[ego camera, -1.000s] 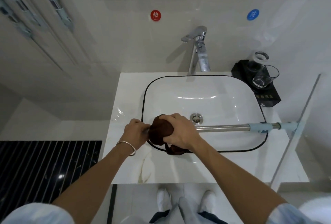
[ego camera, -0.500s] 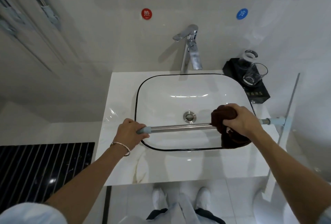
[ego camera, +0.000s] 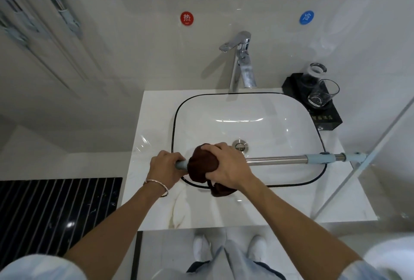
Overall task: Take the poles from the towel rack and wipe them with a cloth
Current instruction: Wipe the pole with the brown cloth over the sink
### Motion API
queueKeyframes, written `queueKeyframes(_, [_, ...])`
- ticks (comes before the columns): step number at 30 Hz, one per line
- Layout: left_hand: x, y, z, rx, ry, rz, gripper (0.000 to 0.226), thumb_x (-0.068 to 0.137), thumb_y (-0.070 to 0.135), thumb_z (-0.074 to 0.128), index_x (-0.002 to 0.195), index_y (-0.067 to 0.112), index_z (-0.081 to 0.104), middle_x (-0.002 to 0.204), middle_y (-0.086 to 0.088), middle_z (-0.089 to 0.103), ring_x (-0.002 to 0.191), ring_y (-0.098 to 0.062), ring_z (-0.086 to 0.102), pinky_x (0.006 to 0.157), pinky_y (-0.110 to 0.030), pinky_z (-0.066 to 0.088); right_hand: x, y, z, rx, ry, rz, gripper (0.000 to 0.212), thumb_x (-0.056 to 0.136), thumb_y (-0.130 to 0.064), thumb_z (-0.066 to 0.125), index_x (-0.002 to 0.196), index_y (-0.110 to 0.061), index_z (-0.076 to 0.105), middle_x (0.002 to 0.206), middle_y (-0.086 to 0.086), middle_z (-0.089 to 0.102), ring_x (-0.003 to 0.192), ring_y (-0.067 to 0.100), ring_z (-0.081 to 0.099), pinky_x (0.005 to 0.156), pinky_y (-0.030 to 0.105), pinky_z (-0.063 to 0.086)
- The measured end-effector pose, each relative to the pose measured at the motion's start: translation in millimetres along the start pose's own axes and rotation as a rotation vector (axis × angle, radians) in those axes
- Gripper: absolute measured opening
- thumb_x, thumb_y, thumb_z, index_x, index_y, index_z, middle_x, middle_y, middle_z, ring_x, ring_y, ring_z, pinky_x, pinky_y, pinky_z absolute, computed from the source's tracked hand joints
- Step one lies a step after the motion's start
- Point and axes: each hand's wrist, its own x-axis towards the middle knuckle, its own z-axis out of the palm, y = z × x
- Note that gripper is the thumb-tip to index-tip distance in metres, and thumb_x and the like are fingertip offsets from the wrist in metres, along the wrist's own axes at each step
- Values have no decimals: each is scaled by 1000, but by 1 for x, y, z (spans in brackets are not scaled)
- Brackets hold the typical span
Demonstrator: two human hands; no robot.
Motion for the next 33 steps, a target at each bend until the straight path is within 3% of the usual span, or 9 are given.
queueKeyframes(3, [2,1,-2,31,-65,-7,26,71,29,79,91,20,66,74,11,50,97,-15,50,85,-29,36,-11,32,-28,24,5,94,78,49,-45,58,127,-45,50,120,-2,58,113,22,53,94,35,43])
queueKeyframes(7, [4,1,-1,92,-112,-2,22,76,32,74,83,27,54,67,19,43,95,-15,47,77,-28,28,-37,105,-77,84,93,340,75,40,-44,62,114,-51,53,105,-5,64,96,20,62,87,39,50])
queueKeyframes(11, [5,0,2,99,-101,-11,25,77,33,72,81,29,47,67,17,44,86,-11,39,76,-28,25,-48,144,-102,95,129,425,63,53,-35,67,115,-43,57,98,-5,66,90,21,62,83,39,51])
queueKeyframes(15, [6,0,5,111,-99,-34,27,76,35,73,80,30,46,71,12,53,83,-11,41,75,-28,26,-29,134,-106,171,-47,449,47,70,-20,70,112,-37,59,91,-3,67,89,22,63,86,34,50])
queueKeyframes(19, [8,1,3,139,-129,-51,29,75,36,73,80,30,46,76,7,61,81,-15,50,78,-30,33,0,88,-88,232,-207,298,38,71,-15,68,103,-36,62,97,-3,69,93,18,64,87,32,51])
queueKeyframes(23, [10,4,0,119,-158,-82,29,71,36,75,80,29,47,78,6,64,83,-17,57,78,-30,37,23,20,-44,190,-267,106,49,71,-28,69,117,-38,56,102,-7,63,95,17,60,87,32,48])
queueKeyframes(26, [11,4,-3,161,-126,-60,9,80,27,62,84,27,54,73,2,62,83,-23,60,72,-27,31,27,-8,-15,73,-199,-35,61,67,-37,71,125,-42,50,109,-2,58,99,21,58,86,34,46])
queueKeyframes(28, [10,5,-4,180,-119,-51,8,83,19,55,88,25,58,77,0,65,87,-26,61,73,-27,30,18,-7,-2,0,-125,-98,69,65,-40,71,130,-42,48,117,-1,56,103,23,55,91,35,42])
queueKeyframes(33, [16,-3,-6,-7,-219,-96,22,68,30,79,82,31,62,79,4,61,86,-18,58,83,-30,45,-12,37,4,-108,172,-246,70,56,-46,65,124,-35,51,109,4,62,98,29,61,86,42,46])
